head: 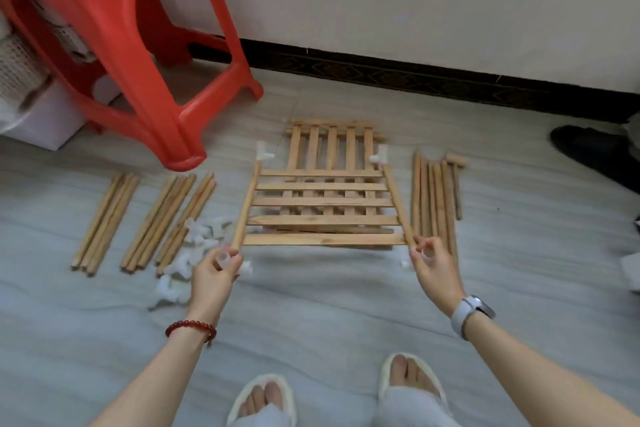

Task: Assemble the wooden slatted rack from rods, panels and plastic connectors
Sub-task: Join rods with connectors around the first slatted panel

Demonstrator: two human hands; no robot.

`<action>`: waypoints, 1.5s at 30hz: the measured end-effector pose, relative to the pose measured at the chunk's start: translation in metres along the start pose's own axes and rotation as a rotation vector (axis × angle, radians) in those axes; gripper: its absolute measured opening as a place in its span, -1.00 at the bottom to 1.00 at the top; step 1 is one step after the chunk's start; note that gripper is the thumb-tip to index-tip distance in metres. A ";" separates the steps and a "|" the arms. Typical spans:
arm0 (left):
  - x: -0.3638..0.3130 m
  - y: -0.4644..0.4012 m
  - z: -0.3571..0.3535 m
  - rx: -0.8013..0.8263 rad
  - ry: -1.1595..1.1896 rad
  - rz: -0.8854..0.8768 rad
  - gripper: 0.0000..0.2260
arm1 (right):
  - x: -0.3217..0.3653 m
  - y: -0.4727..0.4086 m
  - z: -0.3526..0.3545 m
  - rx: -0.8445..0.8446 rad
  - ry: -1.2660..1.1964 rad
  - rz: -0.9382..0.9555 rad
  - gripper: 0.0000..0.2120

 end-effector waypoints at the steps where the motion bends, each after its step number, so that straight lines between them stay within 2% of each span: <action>1: 0.021 0.000 -0.002 -0.008 -0.040 0.035 -0.95 | -0.015 -0.002 -0.007 0.011 0.009 -0.009 -0.79; 3: 0.052 0.000 -0.005 0.003 -0.130 0.078 -0.88 | -0.038 -0.008 -0.015 0.035 -0.001 -0.056 -0.86; 5: 0.075 0.002 -0.006 0.012 -0.182 0.120 -0.76 | -0.055 -0.022 -0.010 -0.025 0.040 -0.108 -0.93; 8: 0.099 0.004 -0.013 0.035 -0.273 0.136 -0.65 | -0.075 -0.056 0.009 -0.192 0.282 -0.207 -0.82; 11: 0.109 0.004 -0.016 0.053 -0.371 0.104 -0.65 | -0.089 -0.084 0.012 -0.189 0.469 -0.294 -0.72; 14: 0.115 0.002 -0.016 0.090 -0.314 0.121 -0.64 | -0.093 -0.102 0.006 -0.201 0.513 -0.346 -0.69; 18: 0.104 0.005 -0.020 0.092 -0.238 0.128 -0.64 | -0.097 -0.111 0.003 -0.242 0.432 -0.458 -0.69; 23: 0.067 0.011 -0.020 0.065 -0.238 -0.069 -0.80 | -0.104 -0.102 0.016 -0.228 0.148 -0.585 -0.72; 26: 0.031 0.006 -0.013 -0.011 -0.241 -0.109 -0.91 | -0.082 -0.089 0.036 -0.307 0.039 -0.491 -0.73; 29: -0.016 0.004 -0.011 -0.107 -0.230 -0.095 -0.84 | -0.046 -0.077 0.059 -0.339 -0.051 -0.349 -0.69; 31: -0.046 0.002 -0.013 -0.123 -0.287 -0.106 -0.83 | -0.016 -0.071 0.072 -0.323 -0.110 -0.235 -0.74; 35: -0.131 0.009 -0.015 -0.048 -0.317 -0.326 -0.84 | 0.056 -0.042 0.101 -0.229 -0.181 0.055 -0.87; 38: -0.205 0.023 -0.022 -0.017 -0.324 -0.478 -0.81 | 0.099 -0.017 0.106 -0.140 -0.181 0.140 -0.86; 40: -0.242 0.030 -0.031 0.009 -0.263 -0.462 -0.82 | 0.120 -0.005 0.102 -0.071 -0.177 0.145 -0.84; 42: -0.275 0.037 -0.039 0.041 -0.194 -0.430 -0.73 | 0.144 0.012 0.102 -0.014 -0.170 0.178 -0.81; 45: -0.315 0.053 -0.043 0.099 -0.118 -0.398 -0.74 | 0.185 0.040 0.109 0.045 -0.084 0.333 -0.83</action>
Point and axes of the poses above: each hand's wrist, its own y-axis away from the middle knuckle, its own z-axis out of the back of the hand, x = y × z, the point moved 7 cm from there along -y, towards the middle knuckle, and after that the axes turned 10 degrees about -z, right-handed, at the moved point
